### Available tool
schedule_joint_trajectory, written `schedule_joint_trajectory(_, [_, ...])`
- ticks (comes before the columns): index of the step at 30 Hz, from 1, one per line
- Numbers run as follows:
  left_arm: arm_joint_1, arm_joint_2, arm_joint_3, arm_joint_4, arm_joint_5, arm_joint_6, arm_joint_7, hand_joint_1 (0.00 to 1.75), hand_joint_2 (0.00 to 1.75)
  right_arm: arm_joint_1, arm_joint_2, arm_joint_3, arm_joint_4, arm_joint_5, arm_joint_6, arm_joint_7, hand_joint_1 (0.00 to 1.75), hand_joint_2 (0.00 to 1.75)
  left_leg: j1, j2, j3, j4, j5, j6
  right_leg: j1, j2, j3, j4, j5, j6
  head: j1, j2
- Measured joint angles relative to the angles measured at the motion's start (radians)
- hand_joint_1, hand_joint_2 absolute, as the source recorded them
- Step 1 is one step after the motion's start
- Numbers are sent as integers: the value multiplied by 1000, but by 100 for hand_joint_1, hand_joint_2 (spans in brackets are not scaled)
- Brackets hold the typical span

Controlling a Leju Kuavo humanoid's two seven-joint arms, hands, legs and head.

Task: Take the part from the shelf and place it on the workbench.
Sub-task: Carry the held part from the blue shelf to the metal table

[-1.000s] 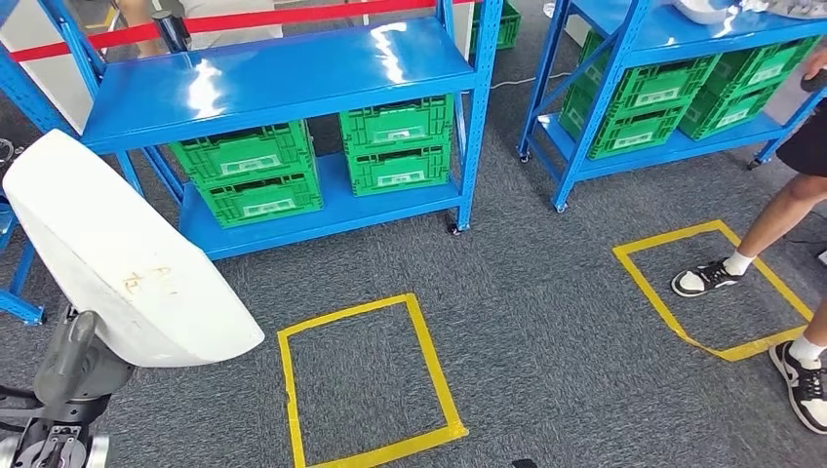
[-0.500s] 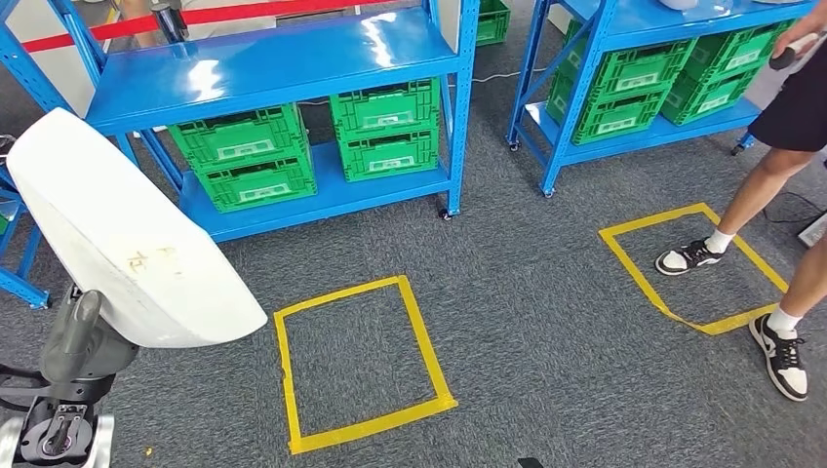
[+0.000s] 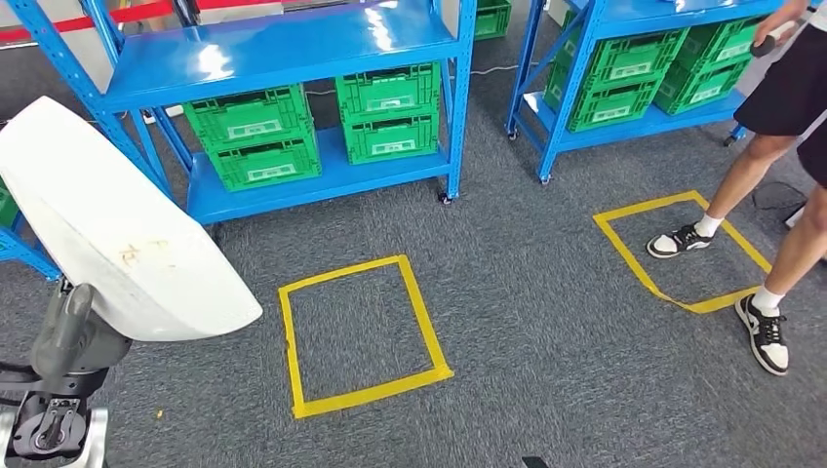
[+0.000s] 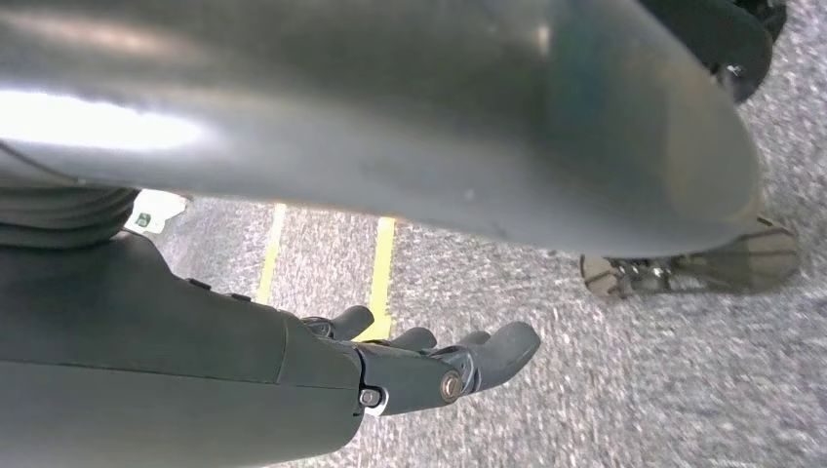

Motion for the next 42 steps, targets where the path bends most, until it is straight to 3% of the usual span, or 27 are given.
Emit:
schedule_joint_trajectory(1, [-1, 0, 0, 1, 0, 0, -1, 175, 175, 2, 0, -1, 0, 1, 0, -1, 0, 0, 3, 2, -13, -2, 14, 9, 0, 2, -9, 20, -32, 5, 1, 0])
schedule_joint_trajectory(2, [-1, 0, 0, 1, 1, 0, -1, 175, 175, 4, 0, -2, 0, 3, 0, -1, 0, 0, 6, 4, -27, -2, 29, 15, -2, 4, -23, 64, -86, 9, 1, 0])
schedule_joint_trajectory(4, [-1, 1, 1, 1, 5, 0, -3, 175, 175, 6, 1, -2, 0, 7, 0, -2, 0, 0, 5, 5, -61, 2, 58, 20, -4, 5, -49, 192, -194, 16, 3, 0])
schedule_joint_trajectory(5, [0, 3, 1, 1, 8, 0, -4, 175, 175, 7, 1, -2, 0, 9, 1, -4, 0, 0, 5, 5, -81, 5, 73, 20, -4, 5, -56, 255, -215, 18, 3, 0])
schedule_joint_trajectory(7, [4, 8, 1, 2, 15, 1, -4, 175, 175, 7, 1, -2, 0, 14, 1, -12, 0, 0, 5, 6, -125, 17, 99, 15, -4, 5, -30, 301, -176, 20, 4, 0])
schedule_joint_trajectory(8, [8, 12, 1, 1, 17, 1, -4, 175, 175, 6, 1, -2, 0, 16, 0, -15, 0, 0, 6, 6, -146, 25, 109, 12, -5, 5, 7, 275, -146, 20, 4, 0])
schedule_joint_trajectory(9, [11, 16, 1, -1, 19, 1, -4, 175, 175, 6, 1, -2, 0, 17, 0, -18, 0, 0, 6, 7, -167, 36, 118, 7, -4, 6, 67, 212, -136, 18, 4, 0])
schedule_joint_trajectory(11, [15, 24, 2, -8, 22, 1, -6, 175, 175, 4, 1, -2, 0, 18, 0, -19, 0, 0, 5, 7, -195, 57, 132, -3, -1, 7, 178, 63, -170, 8, 4, 0])
schedule_joint_trajectory(12, [15, 27, 2, -11, 23, 1, -6, 175, 175, 3, 1, -2, 0, 18, 0, -20, 0, 0, 4, 7, -201, 62, 140, -9, 1, 8, 209, 14, -192, 3, 4, 0])
schedule_joint_trajectory(13, [15, 29, 2, -13, 23, 1, -7, 175, 175, 2, 1, -2, 0, 18, 0, -20, 0, 0, 4, 7, -204, 62, 149, -15, 4, 8, 213, -5, -200, -5, 4, 0])
schedule_joint_trajectory(15, [19, 33, 3, -13, 24, 0, -7, 175, 175, 2, 2, -2, 0, 19, 0, -19, 0, 0, 7, 6, -212, 61, 155, -28, 2, 4, 194, -6, -181, -21, 3, 0])
schedule_joint_trajectory(16, [22, 36, 3, -13, 24, 1, -7, 175, 175, 3, 3, -2, 1, 19, 0, -19, 0, 0, 8, 4, -222, 73, 132, -35, 1, 1, 182, -7, -168, -30, 2, 0])
schedule_joint_trajectory(17, [24, 39, 3, -13, 24, 1, -7, 175, 175, 3, 4, -2, 1, 19, 0, -18, 0, 0, 10, 3, -234, 104, 89, -40, -1, -1, 166, -9, -152, -37, 1, 0])
schedule_joint_trajectory(19, [26, 43, 3, -13, 26, 2, -7, 175, 175, 2, 4, -2, 1, 23, 0, -16, 0, 0, 12, 1, -257, 219, -17, -49, 0, -4, 133, -8, -124, -44, -1, 0])
schedule_joint_trajectory(20, [26, 44, 3, -12, 27, 3, -7, 175, 175, 2, 4, -2, 1, 25, 0, -15, 0, 0, 13, 1, -263, 281, -47, -53, 1, -4, 117, -6, -111, -44, -1, 0])
schedule_joint_trajectory(21, [26, 44, 2, -10, 28, 4, -7, 175, 175, 2, 4, -2, 1, 26, 0, -15, 0, 0, 13, 1, -260, 325, -47, -54, 2, -5, 98, -4, -97, -43, -1, 0])
schedule_joint_trajectory(22, [26, 45, 1, -8, 28, 5, -7, 175, 175, 2, 4, -2, 1, 27, 0, -17, 0, 0, 13, 0, -243, 340, -26, -53, 2, -5, 80, -1, -83, -42, -1, 0])
schedule_joint_trajectory(24, [25, 48, 1, -5, 28, 7, -7, 175, 175, 2, 4, -2, 1, 26, 0, -19, 0, 0, 13, 0, -156, 262, 23, -47, 2, -5, 45, 6, -59, -37, -1, 0])
schedule_joint_trajectory(26, [21, 52, 0, -4, 31, 13, -9, 175, 175, 1, 5, -2, 1, 29, 0, -19, 0, 0, 8, 0, -33, 104, 2, -37, 5, -3, 25, 12, -42, -28, 0, 0])
schedule_joint_trajectory(27, [18, 54, 0, -3, 33, 17, -11, 175, 175, 2, 5, -2, 1, 32, 0, -18, 0, 0, 5, 0, 5, 47, -18, -30, 5, -3, 22, 13, -34, -22, -1, 0])
schedule_joint_trajectory(28, [15, 54, 0, -2, 36, 21, -14, 175, 175, 2, 6, -2, 1, 34, 0, -19, 0, 0, 1, 0, 21, 17, -30, -22, 4, -3, 21, 12, -25, -15, -2, 0])
schedule_joint_trajectory(30, [12, 55, 0, 3, 34, 34, -23, 175, 175, 3, 6, -2, 1, 37, 0, -23, 0, 0, 1, -1, 8, 10, -15, -6, 1, -4, 18, 9, -12, -1, -5, 0])
schedule_joint_trajectory(32, [13, 56, 1, 5, 27, 48, -37, 175, 175, 6, 6, -2, 1, 38, 0, -26, 0, 0, 5, -4, -12, 7, 9, 8, 0, -2, -5, 57, -55, 9, -4, 0])
schedule_joint_trajectory(35, [22, 57, 4, 6, 27, 56, -50, 175, 175, 9, 7, -2, 1, 42, 0, -18, 0, 0, 5, -17, -54, 14, 41, 15, -2, 1, -67, 246, -182, 16, -2, 0])
schedule_joint_trajectory(37, [31, 58, 6, 6, 27, 56, -54, 175, 175, 11, 7, -2, 1, 44, 0, -17, 0, 0, 5, -33, -83, 25, 59, 12, -2, 4, -52, 282, -201, 16, -2, 0])
schedule_joint_trajectory(40, [37, 59, 12, 3, 27, 54, -60, 175, 175, 12, 6, -2, 1, 51, 0, -18, 0, 0, 4, -60, -120, 47, 72, 1, 0, 35, 86, 101, -154, 4, -2, 0])
schedule_joint_trajectory(42, [39, 59, 17, -2, 27, 52, -64, 175, 175, 11, 6, -2, 1, 55, 0, -22, 0, 0, 4, -74, -135, 56, 79, -8, 4, 57, 134, 20, -146, -8, -3, 0])
